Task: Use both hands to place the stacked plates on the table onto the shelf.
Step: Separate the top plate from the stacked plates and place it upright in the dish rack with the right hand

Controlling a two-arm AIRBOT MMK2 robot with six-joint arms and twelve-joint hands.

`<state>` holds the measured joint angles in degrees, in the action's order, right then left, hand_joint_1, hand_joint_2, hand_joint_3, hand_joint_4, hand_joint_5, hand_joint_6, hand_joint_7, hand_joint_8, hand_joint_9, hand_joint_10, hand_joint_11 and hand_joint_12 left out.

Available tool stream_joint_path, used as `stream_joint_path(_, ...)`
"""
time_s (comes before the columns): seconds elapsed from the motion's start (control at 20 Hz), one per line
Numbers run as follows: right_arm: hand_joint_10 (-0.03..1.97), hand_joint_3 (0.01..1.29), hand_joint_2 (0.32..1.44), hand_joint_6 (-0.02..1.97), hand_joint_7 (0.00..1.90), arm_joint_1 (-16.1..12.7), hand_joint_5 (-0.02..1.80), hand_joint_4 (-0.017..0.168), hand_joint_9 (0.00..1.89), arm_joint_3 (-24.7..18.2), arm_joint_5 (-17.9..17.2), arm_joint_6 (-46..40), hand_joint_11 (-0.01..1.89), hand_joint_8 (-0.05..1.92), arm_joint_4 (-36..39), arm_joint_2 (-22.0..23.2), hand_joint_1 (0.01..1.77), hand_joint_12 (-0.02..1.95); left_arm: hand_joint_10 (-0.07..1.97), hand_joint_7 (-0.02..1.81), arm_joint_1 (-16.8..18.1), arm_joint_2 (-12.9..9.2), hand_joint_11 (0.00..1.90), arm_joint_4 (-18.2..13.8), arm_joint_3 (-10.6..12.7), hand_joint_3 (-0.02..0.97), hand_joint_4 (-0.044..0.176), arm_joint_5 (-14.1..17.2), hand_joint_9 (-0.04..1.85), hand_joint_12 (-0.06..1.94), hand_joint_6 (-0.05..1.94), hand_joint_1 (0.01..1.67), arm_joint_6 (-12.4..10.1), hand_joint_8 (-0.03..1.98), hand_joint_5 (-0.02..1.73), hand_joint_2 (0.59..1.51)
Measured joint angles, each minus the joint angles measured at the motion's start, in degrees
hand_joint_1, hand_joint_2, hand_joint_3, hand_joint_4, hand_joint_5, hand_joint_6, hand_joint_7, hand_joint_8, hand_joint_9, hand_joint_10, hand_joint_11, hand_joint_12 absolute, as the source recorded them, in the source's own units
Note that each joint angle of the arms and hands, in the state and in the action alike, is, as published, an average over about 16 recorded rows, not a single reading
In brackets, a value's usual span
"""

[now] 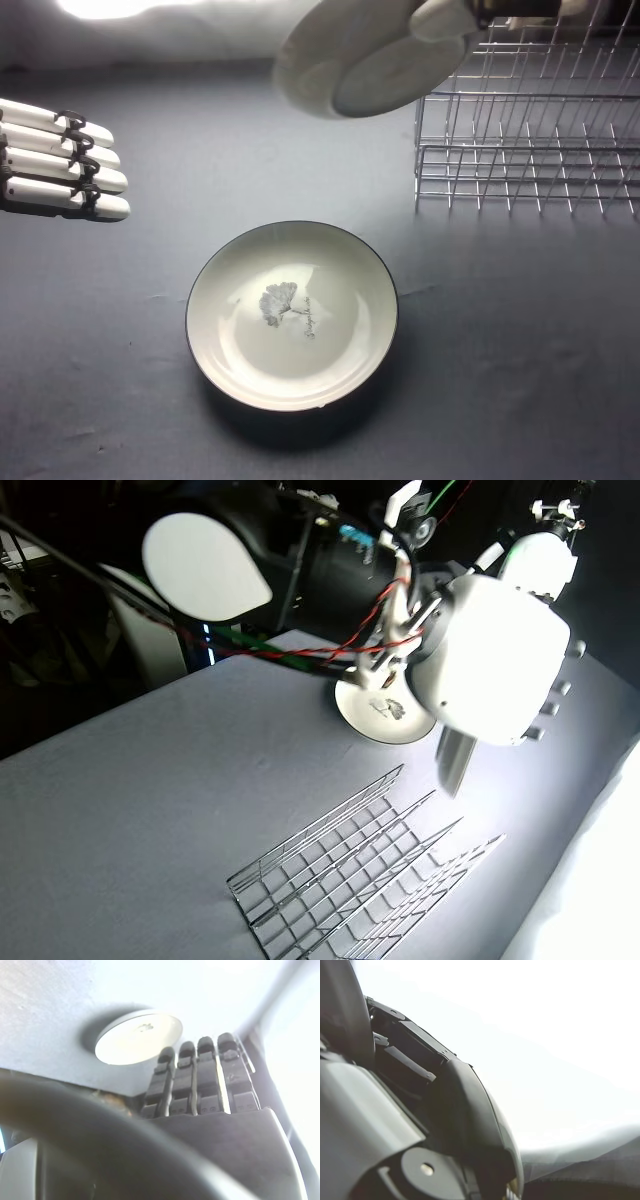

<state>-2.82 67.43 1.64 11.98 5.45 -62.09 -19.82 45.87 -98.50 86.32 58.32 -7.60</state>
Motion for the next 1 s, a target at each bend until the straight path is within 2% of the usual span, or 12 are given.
stream_joint_path(1.0,1.03,0.01,1.03,0.92,1.04,1.81,0.96,-0.004,0.98,-0.13,-0.82,-1.17,0.85,0.87,12.46,8.31,1.38,1.1,0.0,0.02,-0.32,-0.02,0.02,-0.13,0.35,0.02,0.0,0.07,0.02,0.01,0.01,0.02,-0.01,0.0,0.03,1.11)
